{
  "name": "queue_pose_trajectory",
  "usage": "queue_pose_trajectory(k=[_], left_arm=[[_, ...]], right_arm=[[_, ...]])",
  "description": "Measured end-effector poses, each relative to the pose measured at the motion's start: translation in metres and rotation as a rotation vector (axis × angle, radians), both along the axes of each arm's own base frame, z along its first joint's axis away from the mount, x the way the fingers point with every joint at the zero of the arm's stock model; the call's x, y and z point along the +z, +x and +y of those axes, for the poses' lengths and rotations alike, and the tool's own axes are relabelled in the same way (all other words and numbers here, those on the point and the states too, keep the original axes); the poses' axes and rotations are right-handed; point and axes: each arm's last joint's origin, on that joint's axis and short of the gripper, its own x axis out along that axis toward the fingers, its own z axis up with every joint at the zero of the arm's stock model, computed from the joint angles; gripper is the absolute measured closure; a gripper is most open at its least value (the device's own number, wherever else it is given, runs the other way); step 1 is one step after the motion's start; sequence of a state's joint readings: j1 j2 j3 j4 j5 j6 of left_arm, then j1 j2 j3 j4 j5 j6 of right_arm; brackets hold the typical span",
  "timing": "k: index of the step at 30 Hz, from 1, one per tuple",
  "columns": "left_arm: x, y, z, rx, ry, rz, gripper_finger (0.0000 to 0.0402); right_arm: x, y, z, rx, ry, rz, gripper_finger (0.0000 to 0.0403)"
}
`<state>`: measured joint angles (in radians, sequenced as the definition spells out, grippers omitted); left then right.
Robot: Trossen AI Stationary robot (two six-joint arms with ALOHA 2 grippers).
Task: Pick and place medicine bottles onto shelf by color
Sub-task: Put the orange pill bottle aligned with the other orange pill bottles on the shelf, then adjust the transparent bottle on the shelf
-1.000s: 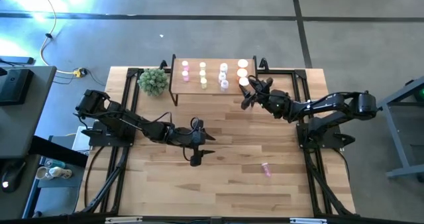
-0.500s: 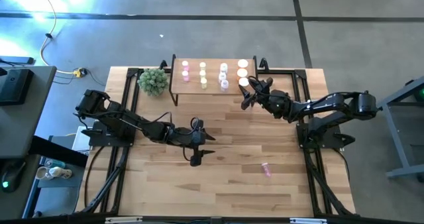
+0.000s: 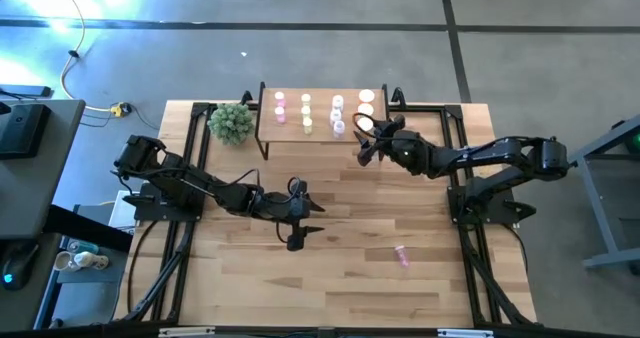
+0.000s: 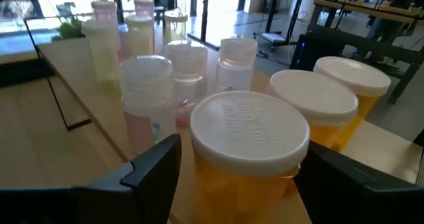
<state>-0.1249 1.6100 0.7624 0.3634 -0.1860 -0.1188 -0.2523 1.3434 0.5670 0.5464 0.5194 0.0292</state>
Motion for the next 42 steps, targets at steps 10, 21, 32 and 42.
queue_pose_trajectory(k=[10,21,32,42], left_arm=[[0.0,0.0,0.0,0.0,0.0,0.0,0.0158],[0.0,0.0,0.0,0.0,0.0,0.001,0.0158],[0.0,0.0,0.0,0.0,0.0,0.005,0.0158],[-0.001,0.0,0.0,0.0,0.001,0.007,0.0158]], right_arm=[[0.011,0.007,0.002,-0.001,0.024,0.024,0.0134],[0.009,0.006,0.001,-0.047,0.022,0.058,0.0134],[0.019,-0.001,0.009,-0.073,0.002,0.051,0.0135],[0.035,-0.01,0.019,-0.039,0.007,0.001,0.0135]])
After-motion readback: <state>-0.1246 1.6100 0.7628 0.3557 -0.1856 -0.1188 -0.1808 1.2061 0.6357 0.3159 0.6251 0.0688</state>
